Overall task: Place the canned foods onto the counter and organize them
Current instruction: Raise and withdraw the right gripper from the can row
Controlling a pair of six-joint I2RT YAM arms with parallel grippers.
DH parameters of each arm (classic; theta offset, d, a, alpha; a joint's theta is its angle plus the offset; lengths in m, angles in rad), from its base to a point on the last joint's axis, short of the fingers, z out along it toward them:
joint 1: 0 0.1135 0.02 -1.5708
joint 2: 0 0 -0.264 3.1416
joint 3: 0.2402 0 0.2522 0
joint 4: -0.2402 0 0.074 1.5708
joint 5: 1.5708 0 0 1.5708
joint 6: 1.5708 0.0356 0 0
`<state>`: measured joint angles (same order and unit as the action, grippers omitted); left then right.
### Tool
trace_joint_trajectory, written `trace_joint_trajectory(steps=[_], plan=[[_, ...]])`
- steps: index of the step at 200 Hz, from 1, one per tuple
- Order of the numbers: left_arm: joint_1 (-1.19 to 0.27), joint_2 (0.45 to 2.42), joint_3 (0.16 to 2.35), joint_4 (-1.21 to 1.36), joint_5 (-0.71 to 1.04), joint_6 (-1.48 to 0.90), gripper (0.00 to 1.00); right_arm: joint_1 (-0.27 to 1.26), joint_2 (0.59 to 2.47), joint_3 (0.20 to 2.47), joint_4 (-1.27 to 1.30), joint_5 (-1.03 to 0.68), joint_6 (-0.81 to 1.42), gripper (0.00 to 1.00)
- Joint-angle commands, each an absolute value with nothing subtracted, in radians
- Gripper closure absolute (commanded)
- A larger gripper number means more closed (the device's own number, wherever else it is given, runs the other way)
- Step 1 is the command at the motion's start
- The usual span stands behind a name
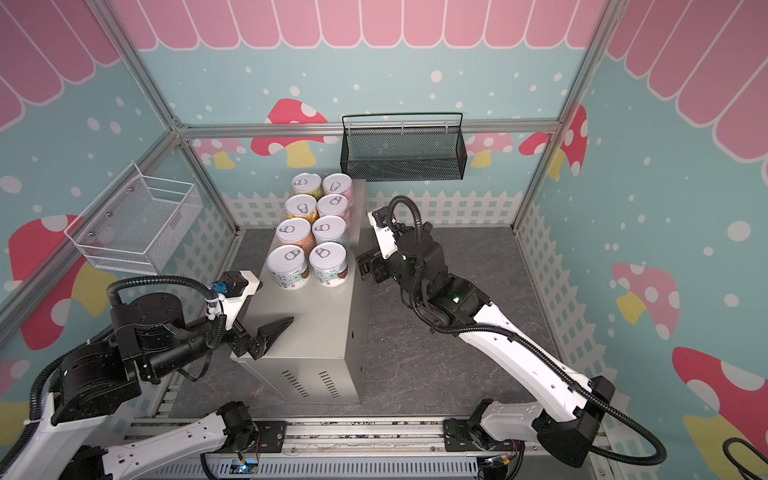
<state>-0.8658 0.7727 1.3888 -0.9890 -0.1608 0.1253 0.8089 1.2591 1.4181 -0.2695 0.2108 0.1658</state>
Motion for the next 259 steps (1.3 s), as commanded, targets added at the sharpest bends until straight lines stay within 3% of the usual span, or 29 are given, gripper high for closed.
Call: trace_joint_trajectory(steps=[1, 259], plan=[[-0.862, 0.76, 1.383, -0.979, -0.162, 0.151, 0.0, 0.801, 1.251, 1.41, -0.231, 0.138, 0.146, 0.03], [-0.862, 0.772, 1.383, -0.974, -0.158, 0.15, 0.0, 0.801, 1.256, 1.396, -0.229, 0.048, 0.156, 0.03]])
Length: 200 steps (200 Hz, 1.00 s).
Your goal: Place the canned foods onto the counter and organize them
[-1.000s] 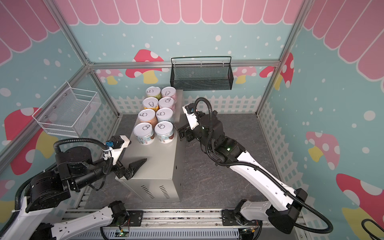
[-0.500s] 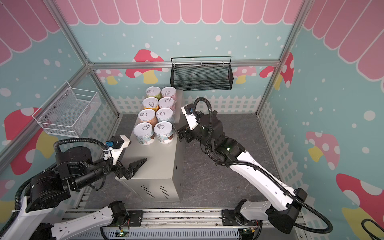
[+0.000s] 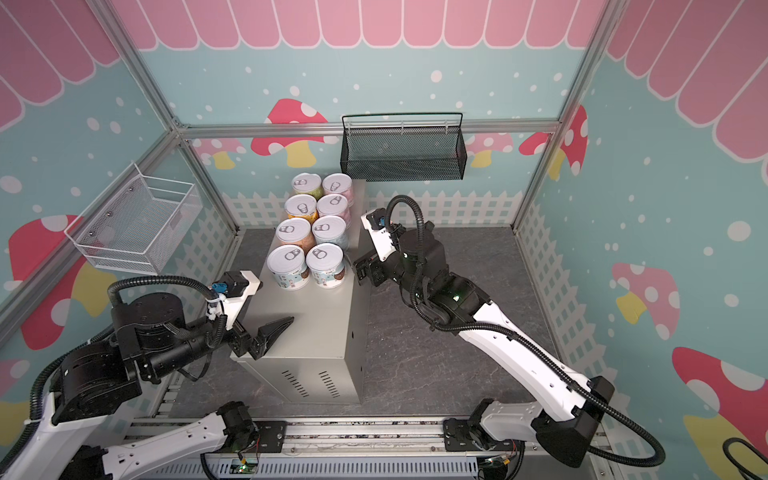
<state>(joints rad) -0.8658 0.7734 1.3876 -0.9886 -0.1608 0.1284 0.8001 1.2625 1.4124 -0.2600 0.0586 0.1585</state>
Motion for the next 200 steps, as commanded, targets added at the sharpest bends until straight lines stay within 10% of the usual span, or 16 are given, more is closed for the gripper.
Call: trace_joint_trajectory(steps=[1, 112, 200], plan=[[-0.861, 0.772, 1.384, -0.975, -0.159, 0.15, 0.0, 0.801, 1.255, 1.396, -0.23, 0.049, 0.156, 0.03], [-0.862, 0.774, 1.383, -0.961, -0.259, 0.146, 0.0, 0.801, 1.253, 1.413, -0.313, 0.328, 0.186, 0.01], [-0.861, 0.739, 1.471, -0.891, -0.805, 0.072, 0.0, 0.772, 1.278, 1.398, -0.413, 0.519, 0.254, 0.01]])
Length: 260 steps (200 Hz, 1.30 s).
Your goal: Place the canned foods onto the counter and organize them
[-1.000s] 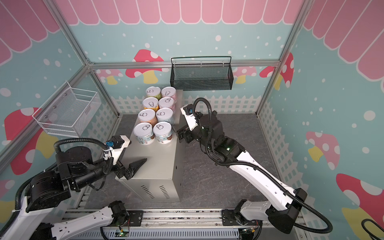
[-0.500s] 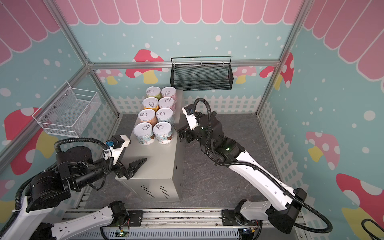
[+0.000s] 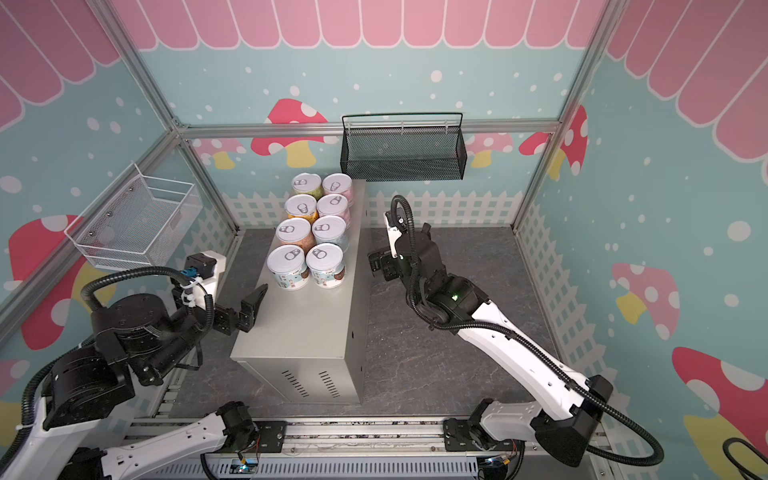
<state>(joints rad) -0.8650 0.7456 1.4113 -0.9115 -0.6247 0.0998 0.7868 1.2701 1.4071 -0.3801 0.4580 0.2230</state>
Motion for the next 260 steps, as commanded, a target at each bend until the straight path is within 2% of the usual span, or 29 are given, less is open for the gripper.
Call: trace_joint_trajectory(steps=[1, 36, 64, 83, 124, 180, 212, 260], plan=[[-0.862, 0.741, 1.472, -0.892, -0.808, 0.07, 0.0, 0.771, 1.278, 1.397, -0.414, 0.52, 0.255, 0.01], [-0.861, 0.802, 1.541, -0.943, -0.851, 0.044, 0.0, 0.739, 1.243, 1.346, -0.405, 0.49, 0.263, 0.01], [-0.824, 0.852, 1.564, -0.931, -0.822, 0.046, 0.0, 0.72, 1.204, 1.3, -0.392, 0.461, 0.248, 0.01], [-0.711, 0.895, 1.588, -0.91, -0.698, 0.042, 0.0, 0.712, 1.176, 1.258, -0.374, 0.441, 0.238, 0.01], [-0.319, 1.003, 1.65, -0.883, -0.288, -0.027, 0.0, 0.698, 1.121, 1.189, -0.339, 0.393, 0.218, 0.01], [-0.081, 1.06, 1.563, -0.79, 0.004, -0.144, 0.0, 0.696, 1.068, 1.159, -0.352, 0.358, 0.183, 0.01], [-0.031, 1.066, 1.499, -0.76, 0.067, -0.178, 0.0, 0.695, 1.054, 1.174, -0.388, 0.35, 0.176, 0.01], [0.019, 1.079, 1.436, -0.741, 0.039, -0.196, 0.0, 0.695, 1.053, 1.197, -0.407, 0.314, 0.187, 0.01]])
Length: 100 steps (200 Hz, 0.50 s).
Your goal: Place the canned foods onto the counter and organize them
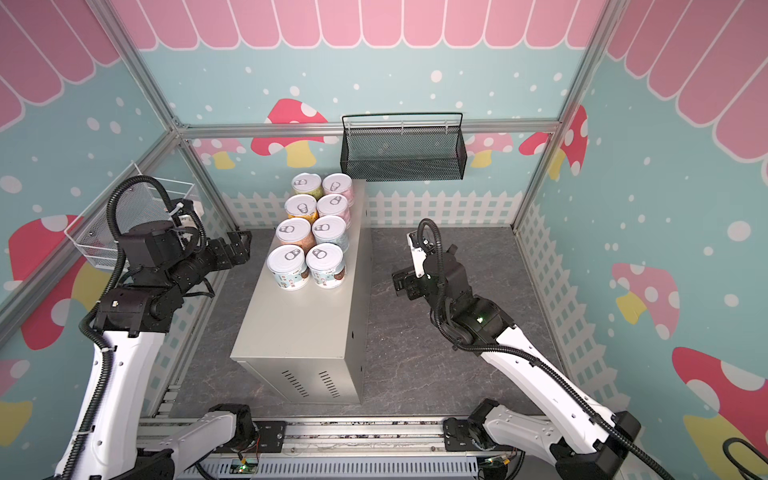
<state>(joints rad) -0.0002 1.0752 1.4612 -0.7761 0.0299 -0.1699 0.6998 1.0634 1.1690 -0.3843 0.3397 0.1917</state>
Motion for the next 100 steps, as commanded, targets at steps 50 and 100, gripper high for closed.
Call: trace_joint_trajectory(steps=[50, 100], plan=[[0.06, 1.094, 1.317, -0.694, 0.073, -0.234, 0.0, 0.695, 1.092, 1.262, -0.463, 0.305, 0.213, 0.01], [0.087, 1.12, 1.206, -0.604, 0.045, -0.24, 0.0, 0.695, 1.129, 1.297, -0.487, 0.305, 0.238, 0.01]])
